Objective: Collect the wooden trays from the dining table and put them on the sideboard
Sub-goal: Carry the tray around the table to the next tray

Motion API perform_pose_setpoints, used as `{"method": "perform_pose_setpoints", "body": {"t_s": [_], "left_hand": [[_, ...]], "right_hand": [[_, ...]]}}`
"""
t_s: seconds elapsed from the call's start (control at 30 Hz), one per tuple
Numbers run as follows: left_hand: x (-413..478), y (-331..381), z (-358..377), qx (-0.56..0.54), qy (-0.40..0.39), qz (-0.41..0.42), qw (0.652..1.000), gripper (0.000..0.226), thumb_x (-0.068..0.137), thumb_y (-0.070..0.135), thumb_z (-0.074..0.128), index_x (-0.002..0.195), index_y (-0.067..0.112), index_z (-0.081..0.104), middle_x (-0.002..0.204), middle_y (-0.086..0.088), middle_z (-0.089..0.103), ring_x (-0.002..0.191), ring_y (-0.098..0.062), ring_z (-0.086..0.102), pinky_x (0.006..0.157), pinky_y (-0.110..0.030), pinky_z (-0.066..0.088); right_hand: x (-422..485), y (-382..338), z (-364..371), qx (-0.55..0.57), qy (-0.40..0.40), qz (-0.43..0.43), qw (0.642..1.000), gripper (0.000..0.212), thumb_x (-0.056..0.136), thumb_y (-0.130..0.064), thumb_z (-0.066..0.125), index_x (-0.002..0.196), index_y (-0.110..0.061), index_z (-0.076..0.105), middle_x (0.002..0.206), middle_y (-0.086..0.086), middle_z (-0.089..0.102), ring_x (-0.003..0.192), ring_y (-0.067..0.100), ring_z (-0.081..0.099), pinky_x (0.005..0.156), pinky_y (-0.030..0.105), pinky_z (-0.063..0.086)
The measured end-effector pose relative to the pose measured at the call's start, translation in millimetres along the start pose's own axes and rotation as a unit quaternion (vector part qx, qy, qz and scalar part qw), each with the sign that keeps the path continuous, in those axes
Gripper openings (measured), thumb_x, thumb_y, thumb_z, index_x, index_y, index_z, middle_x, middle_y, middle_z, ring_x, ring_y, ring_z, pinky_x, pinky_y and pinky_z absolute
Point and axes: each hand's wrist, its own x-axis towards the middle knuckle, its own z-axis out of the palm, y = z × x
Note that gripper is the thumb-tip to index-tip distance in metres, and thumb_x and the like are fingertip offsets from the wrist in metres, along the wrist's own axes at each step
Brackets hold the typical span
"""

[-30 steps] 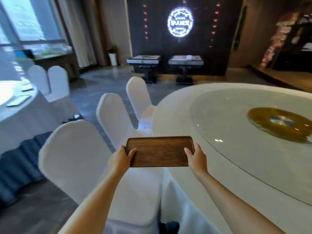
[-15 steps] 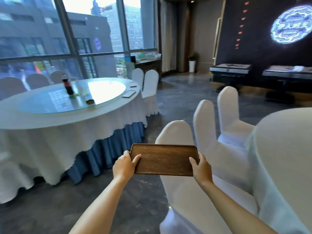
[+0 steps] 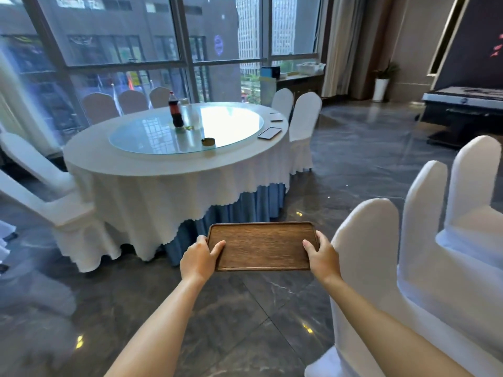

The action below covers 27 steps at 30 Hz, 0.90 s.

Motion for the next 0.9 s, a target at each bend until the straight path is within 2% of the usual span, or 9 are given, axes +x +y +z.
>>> {"method": "perform_pose_setpoints", "body": {"t_s": [0.23,0.4,0.53,0.7,0.9], "left_hand": [[128,-6,22,0.004,0.012,-0.023,1.0,0.048,0.091,0.045,0.047,0.114,0.004,0.052,0.113,-0.018,0.066,0.105,-0.036,0.06,0.079,-0.039,0.045],[263,12,32,-0.011,0.021,-0.011,1.0,0.048,0.089,0.047,0.049,0.105,0.002,0.053,0.105,-0.02,0.068,0.097,-0.037,0.063,0.078,-0.042,0.049],[352,36,46,-0.027,0.018,-0.004,0.999,0.049,0.089,0.046,0.051,0.107,0.001,0.052,0.103,-0.02,0.068,0.095,-0.037,0.063,0.079,-0.043,0.05],[446,68,79,-0.036,-0.011,-0.002,0.999,0.05,0.088,0.048,0.05,0.105,0.001,0.052,0.101,-0.019,0.068,0.093,-0.036,0.063,0.071,-0.038,0.046],[565,110,146,-0.049,-0.047,0.015,0.998,0.051,0.089,0.046,0.051,0.107,-0.001,0.05,0.104,-0.022,0.067,0.095,-0.038,0.062,0.076,-0.041,0.047]], "right_hand": [[124,-21,75,0.004,-0.015,-0.021,1.0,0.049,0.091,-0.023,0.053,0.136,-0.004,0.043,0.135,0.015,0.055,0.126,0.029,0.05,0.107,0.038,0.04],[241,-59,122,0.007,-0.001,-0.036,0.999,0.05,0.093,-0.025,0.051,0.137,-0.006,0.041,0.135,0.013,0.055,0.125,0.028,0.051,0.104,0.04,0.043],[328,-83,140,0.01,0.009,-0.031,0.999,0.052,0.093,-0.024,0.051,0.139,-0.004,0.038,0.138,0.014,0.052,0.128,0.029,0.048,0.106,0.04,0.04],[417,-89,151,0.013,0.024,-0.01,1.0,0.05,0.092,-0.023,0.052,0.137,-0.005,0.041,0.137,0.014,0.053,0.126,0.029,0.049,0.106,0.042,0.041],[542,-76,167,-0.008,0.054,0.008,0.998,0.051,0.093,-0.024,0.051,0.138,-0.005,0.04,0.136,0.014,0.053,0.126,0.029,0.049,0.105,0.041,0.041]]}}
